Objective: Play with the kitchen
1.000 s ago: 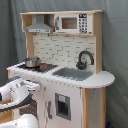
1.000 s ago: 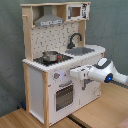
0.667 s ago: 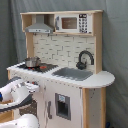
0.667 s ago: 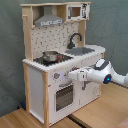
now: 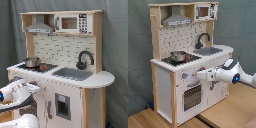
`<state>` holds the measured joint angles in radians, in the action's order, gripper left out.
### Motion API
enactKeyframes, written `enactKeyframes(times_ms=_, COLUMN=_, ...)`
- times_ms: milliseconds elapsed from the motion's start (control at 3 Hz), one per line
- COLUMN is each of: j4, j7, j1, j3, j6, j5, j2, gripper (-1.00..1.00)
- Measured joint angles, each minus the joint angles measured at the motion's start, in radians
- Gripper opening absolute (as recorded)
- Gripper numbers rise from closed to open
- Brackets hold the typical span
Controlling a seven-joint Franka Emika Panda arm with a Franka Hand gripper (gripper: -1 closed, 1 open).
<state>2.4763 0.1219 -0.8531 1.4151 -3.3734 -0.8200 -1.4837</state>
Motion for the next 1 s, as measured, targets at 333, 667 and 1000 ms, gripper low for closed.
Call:
enactKeyframes(times_ms=333, j4=-0.005, j7=0.000, j1=-0.001, j3=0.000, j6=0.000, j5=0.000, j2=0.000, gripper=1.00)
enactKeyframes(times_ms=667, j4=-0.022, j7=-0.004, j1=-0.004, j3=0.000, j6=0.000, j5=0.001, j2=0.000, gripper=1.00)
enactKeyframes(times_ms=1000, j4=-0.007, j7=-0.001, j1=-0.003, j3=-0.018, j6=-0.014, j5=-0.001, j2=0.000, gripper=1.00)
